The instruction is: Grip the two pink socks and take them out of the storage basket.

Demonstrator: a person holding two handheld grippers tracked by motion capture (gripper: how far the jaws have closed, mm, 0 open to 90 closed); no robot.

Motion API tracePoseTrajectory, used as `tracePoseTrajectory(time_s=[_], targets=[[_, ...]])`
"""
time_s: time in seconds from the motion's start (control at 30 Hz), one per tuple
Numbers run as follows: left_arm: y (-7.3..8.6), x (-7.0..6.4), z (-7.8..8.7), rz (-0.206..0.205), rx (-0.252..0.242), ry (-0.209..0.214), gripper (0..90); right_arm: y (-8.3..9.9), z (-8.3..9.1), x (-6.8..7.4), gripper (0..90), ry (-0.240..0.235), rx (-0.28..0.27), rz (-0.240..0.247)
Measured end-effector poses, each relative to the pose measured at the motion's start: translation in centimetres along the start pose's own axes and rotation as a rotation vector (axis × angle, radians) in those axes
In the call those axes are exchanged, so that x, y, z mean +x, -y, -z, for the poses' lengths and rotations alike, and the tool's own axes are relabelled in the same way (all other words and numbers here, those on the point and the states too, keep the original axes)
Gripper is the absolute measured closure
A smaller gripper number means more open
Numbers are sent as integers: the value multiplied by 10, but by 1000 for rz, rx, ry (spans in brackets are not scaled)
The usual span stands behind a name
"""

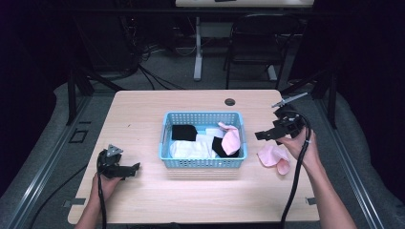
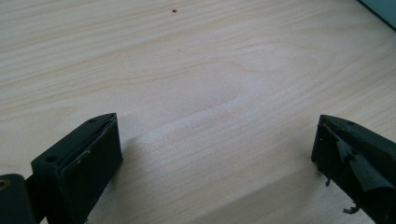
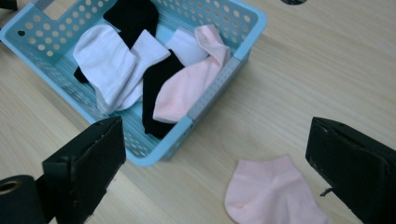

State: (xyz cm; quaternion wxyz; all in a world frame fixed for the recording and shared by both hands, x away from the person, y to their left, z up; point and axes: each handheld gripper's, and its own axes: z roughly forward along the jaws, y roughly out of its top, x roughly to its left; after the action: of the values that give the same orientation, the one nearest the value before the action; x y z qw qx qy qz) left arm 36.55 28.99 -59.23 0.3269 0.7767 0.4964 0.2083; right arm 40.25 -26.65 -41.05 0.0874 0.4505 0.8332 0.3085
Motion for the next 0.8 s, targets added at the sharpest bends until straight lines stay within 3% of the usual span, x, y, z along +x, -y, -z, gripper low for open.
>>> tracePoseTrajectory(time_s=[0.3,0.63,0.8], targets=[[0,0,0,2,-1,1,15,-33,-23,26,61,-48,15,66],[0,0,0,-1,1,3,15,-57,-52,42,62,-92,38,109],[0,0,0,-1,1,3,15,-65,-71,45,78,-98,85,136]])
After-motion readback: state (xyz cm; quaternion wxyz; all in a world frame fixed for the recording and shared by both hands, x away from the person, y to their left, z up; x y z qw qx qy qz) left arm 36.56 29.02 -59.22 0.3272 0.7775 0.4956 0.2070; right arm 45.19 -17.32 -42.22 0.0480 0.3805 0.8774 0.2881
